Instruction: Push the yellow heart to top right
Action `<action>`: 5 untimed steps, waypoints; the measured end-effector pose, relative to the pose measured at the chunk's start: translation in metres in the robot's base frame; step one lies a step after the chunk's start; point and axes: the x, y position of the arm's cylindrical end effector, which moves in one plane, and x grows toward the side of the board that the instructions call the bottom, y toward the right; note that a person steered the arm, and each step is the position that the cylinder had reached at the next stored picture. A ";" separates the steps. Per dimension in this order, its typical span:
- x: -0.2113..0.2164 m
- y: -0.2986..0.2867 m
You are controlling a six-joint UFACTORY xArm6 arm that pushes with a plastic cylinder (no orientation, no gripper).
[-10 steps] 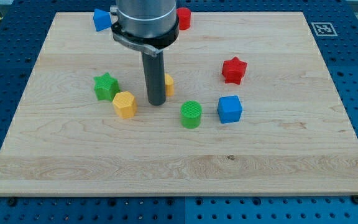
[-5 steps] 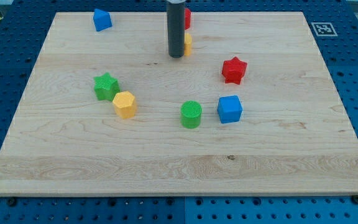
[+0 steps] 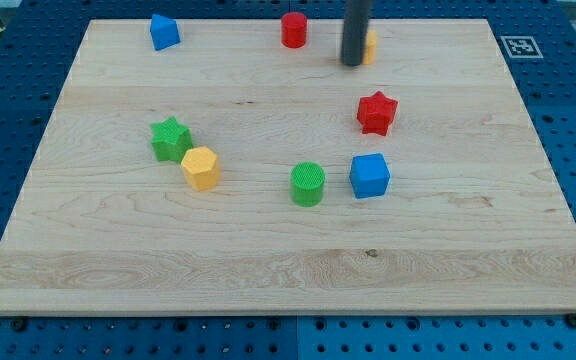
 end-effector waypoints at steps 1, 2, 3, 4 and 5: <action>-0.013 0.032; -0.015 0.032; -0.028 0.017; -0.040 0.003; -0.043 0.001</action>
